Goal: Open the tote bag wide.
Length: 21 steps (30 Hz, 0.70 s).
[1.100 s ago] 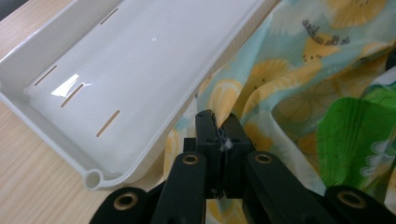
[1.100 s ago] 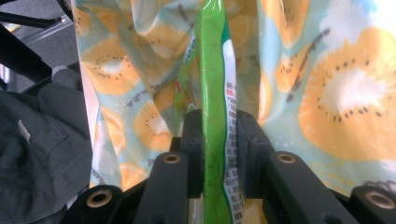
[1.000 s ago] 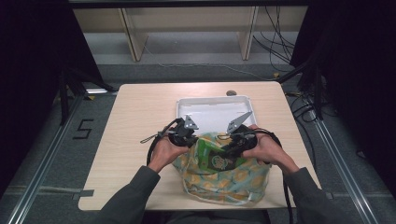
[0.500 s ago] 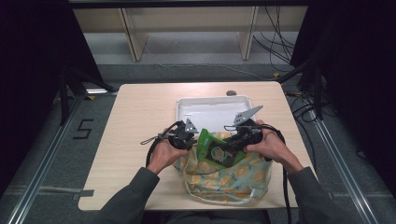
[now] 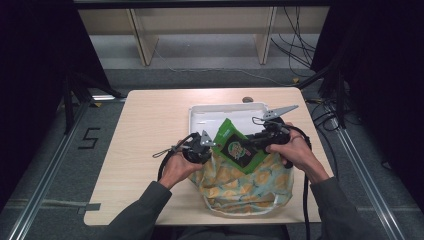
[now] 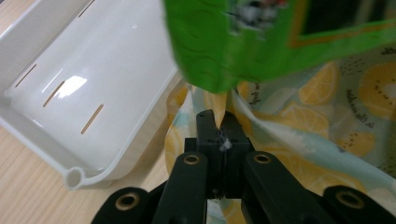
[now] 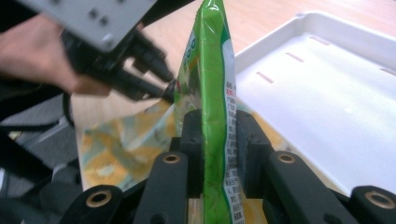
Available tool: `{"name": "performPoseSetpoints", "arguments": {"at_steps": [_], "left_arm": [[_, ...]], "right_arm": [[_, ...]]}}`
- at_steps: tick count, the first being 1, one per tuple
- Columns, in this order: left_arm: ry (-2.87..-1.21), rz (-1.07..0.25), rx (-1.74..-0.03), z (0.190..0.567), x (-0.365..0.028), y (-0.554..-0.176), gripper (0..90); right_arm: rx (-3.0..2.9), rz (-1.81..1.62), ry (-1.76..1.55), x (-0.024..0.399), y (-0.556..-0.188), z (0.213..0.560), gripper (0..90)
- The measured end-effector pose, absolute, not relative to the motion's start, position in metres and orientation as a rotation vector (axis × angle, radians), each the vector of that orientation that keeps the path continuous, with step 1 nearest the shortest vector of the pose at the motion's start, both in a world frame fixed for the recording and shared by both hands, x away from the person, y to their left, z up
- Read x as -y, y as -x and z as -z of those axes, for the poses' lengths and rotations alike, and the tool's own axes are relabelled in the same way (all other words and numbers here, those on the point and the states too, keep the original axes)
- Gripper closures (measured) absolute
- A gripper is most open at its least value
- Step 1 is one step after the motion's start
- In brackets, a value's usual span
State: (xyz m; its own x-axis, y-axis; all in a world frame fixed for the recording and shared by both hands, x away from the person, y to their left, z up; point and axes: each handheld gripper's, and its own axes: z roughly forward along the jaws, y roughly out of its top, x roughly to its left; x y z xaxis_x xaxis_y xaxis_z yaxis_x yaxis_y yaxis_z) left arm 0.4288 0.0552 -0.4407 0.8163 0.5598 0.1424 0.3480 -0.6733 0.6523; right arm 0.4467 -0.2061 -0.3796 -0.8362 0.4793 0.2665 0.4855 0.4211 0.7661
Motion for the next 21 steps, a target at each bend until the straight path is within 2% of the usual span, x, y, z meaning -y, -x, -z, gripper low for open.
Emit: {"name": "performPoseSetpoints", "arguments": {"at_steps": [6,14,21], "left_arm": [[-2.405,-0.453,-0.596,0.441,-0.045,-0.425,88.7],[-2.393,-0.435,-0.618,0.44,-0.048,-0.425,84.7],[-2.315,-0.381,-0.669,0.429,-0.057,-0.419,59.1]], "right_arm": [[2.592,1.492,0.94,0.205,-0.449,0.375,76.4],[2.601,1.494,0.977,0.208,-0.452,0.371,76.4],[2.591,1.473,0.984,0.208,-0.454,0.372,76.3]]}}
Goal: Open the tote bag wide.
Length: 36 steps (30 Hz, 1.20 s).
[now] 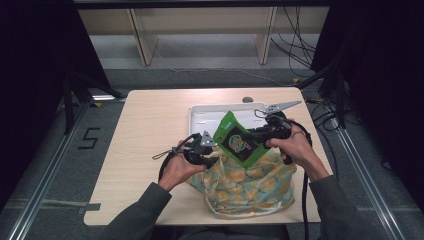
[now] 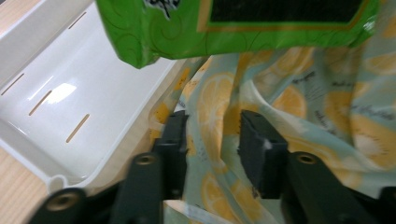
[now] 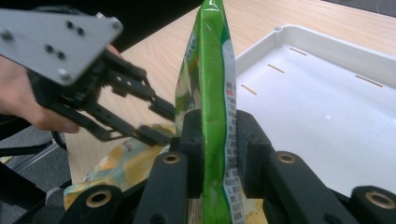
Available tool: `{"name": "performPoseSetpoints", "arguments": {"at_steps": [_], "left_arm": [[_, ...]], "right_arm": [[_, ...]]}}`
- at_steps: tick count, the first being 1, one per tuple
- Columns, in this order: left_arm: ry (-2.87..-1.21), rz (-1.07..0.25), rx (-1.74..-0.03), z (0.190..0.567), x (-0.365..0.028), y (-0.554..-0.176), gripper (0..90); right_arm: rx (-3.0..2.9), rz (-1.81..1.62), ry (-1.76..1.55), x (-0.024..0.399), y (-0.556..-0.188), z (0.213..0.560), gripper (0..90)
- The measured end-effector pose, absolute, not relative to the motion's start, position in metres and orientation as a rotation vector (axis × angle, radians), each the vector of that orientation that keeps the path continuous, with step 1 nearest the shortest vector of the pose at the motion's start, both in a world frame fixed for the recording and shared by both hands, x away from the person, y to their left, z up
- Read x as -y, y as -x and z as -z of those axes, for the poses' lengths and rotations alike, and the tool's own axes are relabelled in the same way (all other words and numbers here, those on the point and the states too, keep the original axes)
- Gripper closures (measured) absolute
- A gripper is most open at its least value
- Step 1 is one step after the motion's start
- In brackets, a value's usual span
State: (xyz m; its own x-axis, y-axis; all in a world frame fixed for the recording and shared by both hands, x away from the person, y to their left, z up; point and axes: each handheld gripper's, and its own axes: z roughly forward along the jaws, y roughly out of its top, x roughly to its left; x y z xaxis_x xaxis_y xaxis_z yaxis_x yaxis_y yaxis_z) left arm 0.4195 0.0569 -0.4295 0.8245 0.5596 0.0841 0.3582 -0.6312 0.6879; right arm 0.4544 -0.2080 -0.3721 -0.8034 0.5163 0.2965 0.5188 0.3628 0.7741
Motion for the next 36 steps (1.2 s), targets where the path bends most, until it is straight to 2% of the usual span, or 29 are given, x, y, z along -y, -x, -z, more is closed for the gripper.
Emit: {"name": "performPoseSetpoints", "arguments": {"at_steps": [5,12,18,36], "left_arm": [[-2.224,-0.357,-0.72,0.416,-0.074,-0.407,48.1],[-2.166,-0.366,-0.724,0.403,-0.093,-0.389,42.9],[-2.144,-0.352,-0.768,0.409,-0.112,-0.373,36.3],[-2.155,-0.366,-0.821,0.427,-0.141,-0.345,31.5]], "right_arm": [[2.623,1.482,0.959,0.21,-0.458,0.37,76.3],[2.591,1.493,0.985,0.21,-0.461,0.362,76.3],[2.6,1.492,1.002,0.21,-0.465,0.356,76.3],[2.539,1.527,1.123,0.218,-0.489,0.348,76.2]]}}
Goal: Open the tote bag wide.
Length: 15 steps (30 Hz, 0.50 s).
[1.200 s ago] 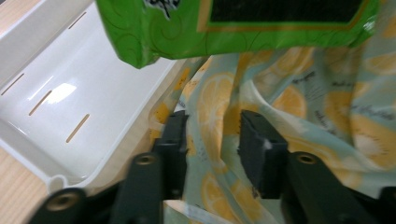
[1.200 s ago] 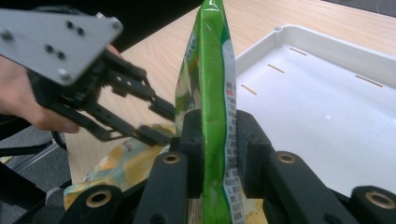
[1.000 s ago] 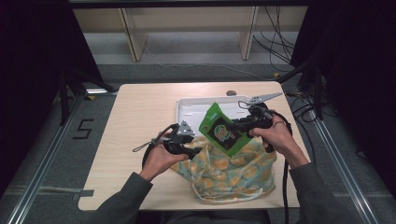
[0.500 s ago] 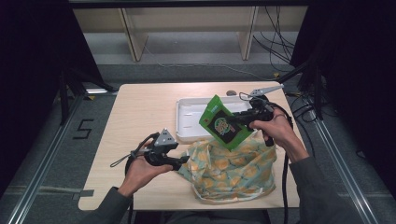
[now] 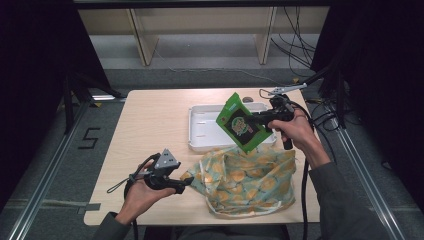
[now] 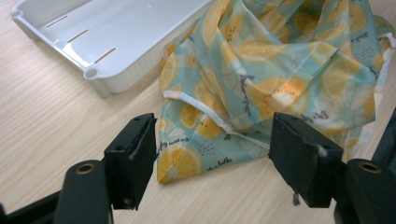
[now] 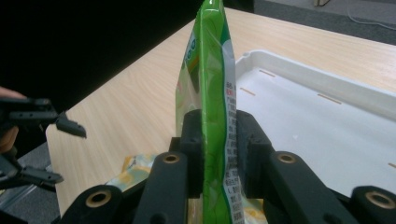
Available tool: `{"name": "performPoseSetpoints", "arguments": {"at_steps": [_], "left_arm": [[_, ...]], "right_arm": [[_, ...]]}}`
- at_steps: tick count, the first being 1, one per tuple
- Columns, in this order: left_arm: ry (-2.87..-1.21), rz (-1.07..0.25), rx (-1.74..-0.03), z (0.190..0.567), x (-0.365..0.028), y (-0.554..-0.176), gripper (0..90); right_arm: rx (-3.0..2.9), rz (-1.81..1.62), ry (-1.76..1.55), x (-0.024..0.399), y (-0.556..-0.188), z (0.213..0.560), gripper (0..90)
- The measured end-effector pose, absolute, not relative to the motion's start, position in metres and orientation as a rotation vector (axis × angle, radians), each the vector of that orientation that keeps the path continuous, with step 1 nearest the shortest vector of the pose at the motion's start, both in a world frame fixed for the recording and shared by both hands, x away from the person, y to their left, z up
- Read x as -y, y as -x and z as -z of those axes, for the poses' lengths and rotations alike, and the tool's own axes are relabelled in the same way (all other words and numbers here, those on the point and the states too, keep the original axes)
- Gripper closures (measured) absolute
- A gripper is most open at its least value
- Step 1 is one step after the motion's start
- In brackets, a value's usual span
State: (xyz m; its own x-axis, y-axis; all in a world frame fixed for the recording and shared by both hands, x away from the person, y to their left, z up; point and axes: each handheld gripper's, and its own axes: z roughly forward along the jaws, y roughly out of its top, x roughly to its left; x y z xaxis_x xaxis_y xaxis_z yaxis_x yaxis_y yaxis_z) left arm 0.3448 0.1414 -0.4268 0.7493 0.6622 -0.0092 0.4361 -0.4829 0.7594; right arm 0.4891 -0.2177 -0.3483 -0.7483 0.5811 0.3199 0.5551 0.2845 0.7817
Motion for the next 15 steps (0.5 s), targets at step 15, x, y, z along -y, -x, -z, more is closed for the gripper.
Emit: {"name": "performPoseSetpoints", "arguments": {"at_steps": [15], "left_arm": [[-2.133,-0.395,-0.856,0.432,-0.155,-0.33,29.3]], "right_arm": [[-2.413,-1.439,-1.231,0.223,-0.517,0.347,76.1]]}}
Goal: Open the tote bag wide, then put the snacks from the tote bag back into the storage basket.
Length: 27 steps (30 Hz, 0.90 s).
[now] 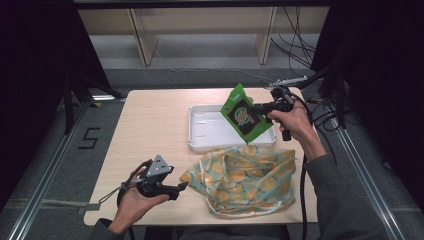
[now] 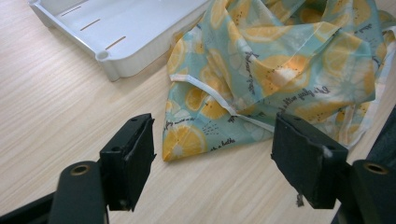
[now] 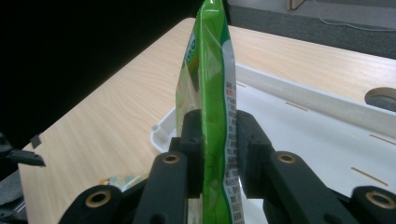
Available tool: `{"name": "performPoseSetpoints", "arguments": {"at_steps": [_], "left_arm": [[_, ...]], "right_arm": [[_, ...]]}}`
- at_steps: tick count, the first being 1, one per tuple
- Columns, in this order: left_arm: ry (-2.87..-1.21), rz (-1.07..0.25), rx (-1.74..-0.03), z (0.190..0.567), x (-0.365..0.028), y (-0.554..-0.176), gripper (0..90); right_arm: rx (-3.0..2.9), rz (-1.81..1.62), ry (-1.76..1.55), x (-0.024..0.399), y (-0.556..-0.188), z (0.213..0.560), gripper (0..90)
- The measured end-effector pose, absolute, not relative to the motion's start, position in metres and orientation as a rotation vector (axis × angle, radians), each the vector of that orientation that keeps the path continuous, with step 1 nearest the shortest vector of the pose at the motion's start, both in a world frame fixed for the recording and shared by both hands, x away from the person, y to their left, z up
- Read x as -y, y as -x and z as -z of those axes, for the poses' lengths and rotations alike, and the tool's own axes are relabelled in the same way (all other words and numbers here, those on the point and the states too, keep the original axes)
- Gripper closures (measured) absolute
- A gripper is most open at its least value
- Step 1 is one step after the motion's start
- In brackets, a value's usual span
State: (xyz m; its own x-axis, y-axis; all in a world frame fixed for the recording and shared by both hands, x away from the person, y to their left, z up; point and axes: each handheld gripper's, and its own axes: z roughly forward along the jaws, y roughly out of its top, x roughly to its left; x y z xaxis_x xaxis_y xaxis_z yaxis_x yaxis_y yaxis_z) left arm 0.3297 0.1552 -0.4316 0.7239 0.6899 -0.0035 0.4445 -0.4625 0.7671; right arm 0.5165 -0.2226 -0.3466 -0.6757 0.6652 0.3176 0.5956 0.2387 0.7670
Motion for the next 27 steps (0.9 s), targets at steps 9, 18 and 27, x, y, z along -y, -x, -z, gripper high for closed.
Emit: {"name": "performPoseSetpoints", "arguments": {"at_steps": [9,18,27], "left_arm": [[-2.1,-0.404,-0.897,0.434,-0.161,-0.325,25.3],[-2.105,-0.416,-0.897,0.438,-0.162,-0.327,23.6],[-2.119,-0.428,-0.894,0.44,-0.165,-0.326,23.6]], "right_arm": [[-2.351,-1.426,-1.32,0.221,-0.53,0.349,76.0],[-2.326,-1.406,-1.34,0.222,-0.544,0.352,75.9],[-2.275,-1.381,-1.406,0.219,-0.558,0.36,75.8]]}}
